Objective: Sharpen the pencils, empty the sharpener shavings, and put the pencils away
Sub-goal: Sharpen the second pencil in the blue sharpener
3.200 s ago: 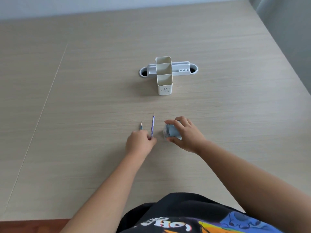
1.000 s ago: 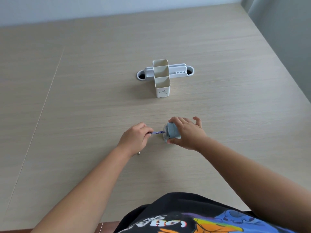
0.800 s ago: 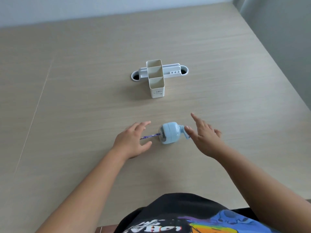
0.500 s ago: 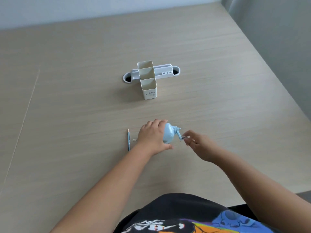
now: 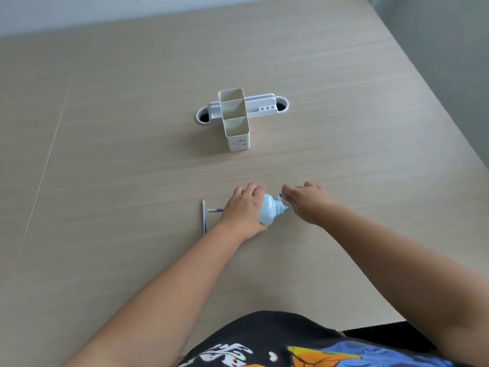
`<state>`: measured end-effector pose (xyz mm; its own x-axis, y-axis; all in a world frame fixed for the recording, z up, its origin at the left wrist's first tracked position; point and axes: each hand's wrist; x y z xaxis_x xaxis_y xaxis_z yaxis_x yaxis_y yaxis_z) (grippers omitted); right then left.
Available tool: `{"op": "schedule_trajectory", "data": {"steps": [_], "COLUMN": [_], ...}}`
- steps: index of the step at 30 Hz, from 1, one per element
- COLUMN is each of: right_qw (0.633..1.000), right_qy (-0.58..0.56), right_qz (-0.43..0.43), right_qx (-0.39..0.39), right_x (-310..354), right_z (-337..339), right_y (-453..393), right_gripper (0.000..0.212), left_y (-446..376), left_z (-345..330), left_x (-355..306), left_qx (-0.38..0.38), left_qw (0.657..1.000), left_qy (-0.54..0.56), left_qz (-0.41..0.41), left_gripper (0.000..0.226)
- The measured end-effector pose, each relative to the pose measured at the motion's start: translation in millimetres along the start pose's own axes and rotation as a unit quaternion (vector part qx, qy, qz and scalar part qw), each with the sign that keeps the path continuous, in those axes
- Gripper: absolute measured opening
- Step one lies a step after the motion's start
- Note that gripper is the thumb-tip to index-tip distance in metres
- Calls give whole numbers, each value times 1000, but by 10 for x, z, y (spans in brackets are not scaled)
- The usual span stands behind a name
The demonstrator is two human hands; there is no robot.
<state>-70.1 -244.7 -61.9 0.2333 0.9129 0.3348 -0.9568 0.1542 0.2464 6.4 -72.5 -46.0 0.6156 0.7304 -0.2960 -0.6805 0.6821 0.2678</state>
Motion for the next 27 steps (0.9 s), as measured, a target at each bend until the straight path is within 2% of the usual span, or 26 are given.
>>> {"op": "schedule_trajectory", "data": {"steps": [3,4,6,8,9,11,14,16,18,20,23,25,27], "right_qw": [988,984,987,987,987,993,997,988,982,987,984,985,992], "right_qy": [116,118,29,-35,-46,-42,63,121,107,25,-34,-31,14], "right_qz": [67,108,151,156,141,93,44,72,118,147,163,138,96], "right_qx": [79,83,49,-32,-60,-65,1,68,98,55,-57,-94,-86], "right_x": [30,52,81,34,9,-20,-63,-23,36,67,-32,-76,-117], "right_z": [-157,-164,-17,150,220,221,12,-133,-200,-41,189,183,26], "right_y": [224,388,610,504,386,123,-51,119,435,612,378,128,-49], "right_gripper": [21,20,14,15,18,20,21,22,24,25,15,27,36], "left_y": [-2,-8,-10,-15,-13,-12,-21,-18,-21,-37,-45,-45,-49], "left_z": [12,8,11,26,25,20,38,34,12,-3,1,-9,-13], "left_x": [-25,-34,-50,-61,-65,-57,-52,-59,-72,-66,-54,-43,-49], "left_qx": [-12,-9,-2,-1,3,9,6,2,0,-1,1,1,-6], "left_qw": [1000,1000,1000,1000,1000,1000,1000,1000,1000,1000,1000,1000,1000], "left_qy": [3,1,-8,-16,-17,-13,6,12,5,-2,-13,-11,-6], "left_qz": [20,25,29,21,17,15,20,29,31,26,10,7,10], "left_gripper": [70,70,70,72,72,72,72,71,70,70,70,70,70]}}
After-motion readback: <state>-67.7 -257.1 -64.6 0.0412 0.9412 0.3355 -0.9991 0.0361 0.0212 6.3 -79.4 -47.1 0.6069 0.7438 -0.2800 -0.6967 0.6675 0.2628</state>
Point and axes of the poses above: each hand's wrist, its own y-axis away from the middle knuckle, its own z-axis out of the back of the hand, x = y × z, and after that the axes turned 6 degrees about z, right-handed
